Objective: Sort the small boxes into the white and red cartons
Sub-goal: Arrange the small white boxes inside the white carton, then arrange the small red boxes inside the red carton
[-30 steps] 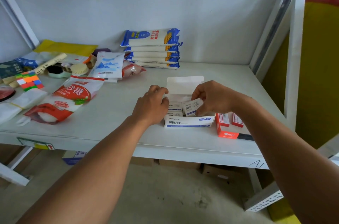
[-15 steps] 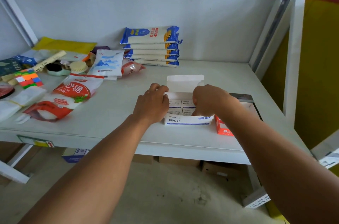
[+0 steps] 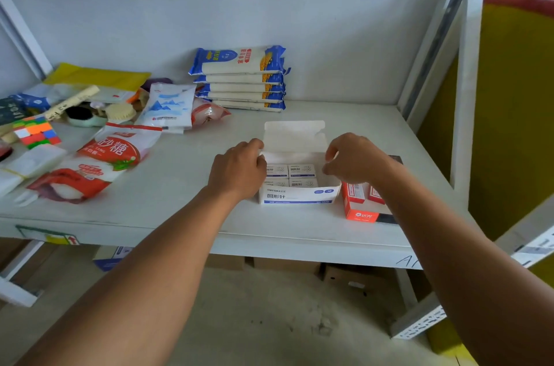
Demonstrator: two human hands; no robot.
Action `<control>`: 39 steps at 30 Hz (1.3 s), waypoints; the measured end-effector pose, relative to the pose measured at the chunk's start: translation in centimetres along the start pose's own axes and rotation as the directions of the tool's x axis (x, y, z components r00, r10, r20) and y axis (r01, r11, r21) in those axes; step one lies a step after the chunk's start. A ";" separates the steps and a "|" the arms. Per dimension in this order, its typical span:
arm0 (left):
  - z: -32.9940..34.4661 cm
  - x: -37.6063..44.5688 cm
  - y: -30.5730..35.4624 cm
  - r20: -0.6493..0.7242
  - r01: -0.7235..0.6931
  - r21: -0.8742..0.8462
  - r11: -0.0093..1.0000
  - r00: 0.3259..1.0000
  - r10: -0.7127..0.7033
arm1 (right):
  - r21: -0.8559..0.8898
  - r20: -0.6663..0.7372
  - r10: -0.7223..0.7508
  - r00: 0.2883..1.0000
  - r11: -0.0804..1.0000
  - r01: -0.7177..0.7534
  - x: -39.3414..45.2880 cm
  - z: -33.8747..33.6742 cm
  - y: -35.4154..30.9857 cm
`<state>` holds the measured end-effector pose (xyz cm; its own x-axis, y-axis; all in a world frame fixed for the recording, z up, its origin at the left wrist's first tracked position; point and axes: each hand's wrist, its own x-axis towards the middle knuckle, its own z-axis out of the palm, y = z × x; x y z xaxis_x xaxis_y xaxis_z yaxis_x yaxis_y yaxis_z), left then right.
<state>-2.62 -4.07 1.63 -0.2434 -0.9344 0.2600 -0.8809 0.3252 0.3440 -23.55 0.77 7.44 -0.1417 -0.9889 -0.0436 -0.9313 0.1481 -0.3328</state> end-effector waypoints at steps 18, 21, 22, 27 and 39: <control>1.7 0.7 7.3 -0.302 -0.193 0.035 0.981 0.933 0.194 | -0.051 0.285 -0.071 0.956 0.995 0.090 -2.1 -1.5 6.8; 2.1 0.8 8.0 -0.264 -0.210 0.028 0.977 0.941 0.210 | -0.063 0.218 -0.127 0.968 0.988 0.143 -2.4 0.1 7.1; 2.2 0.7 8.1 -0.256 -0.211 0.031 0.977 0.943 0.212 | -0.040 0.180 -0.139 0.974 0.988 0.148 -2.4 0.3 7.3; 2.5 0.5 8.0 -0.257 -0.211 0.034 0.977 0.943 0.213 | 0.093 0.106 -0.124 0.987 0.989 0.115 -2.2 0.2 8.5; 2.7 0.3 7.3 -0.322 -0.192 -0.013 0.981 0.930 0.178 | 0.177 0.030 0.070 0.997 0.981 -0.075 0.0 -0.3 9.3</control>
<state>-10.20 -2.40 1.78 -0.2525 -0.7643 0.5933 -0.8120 0.5008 0.2996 -32.31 2.16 4.59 -0.1968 -0.9758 -0.0952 -0.8438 0.2181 -0.4903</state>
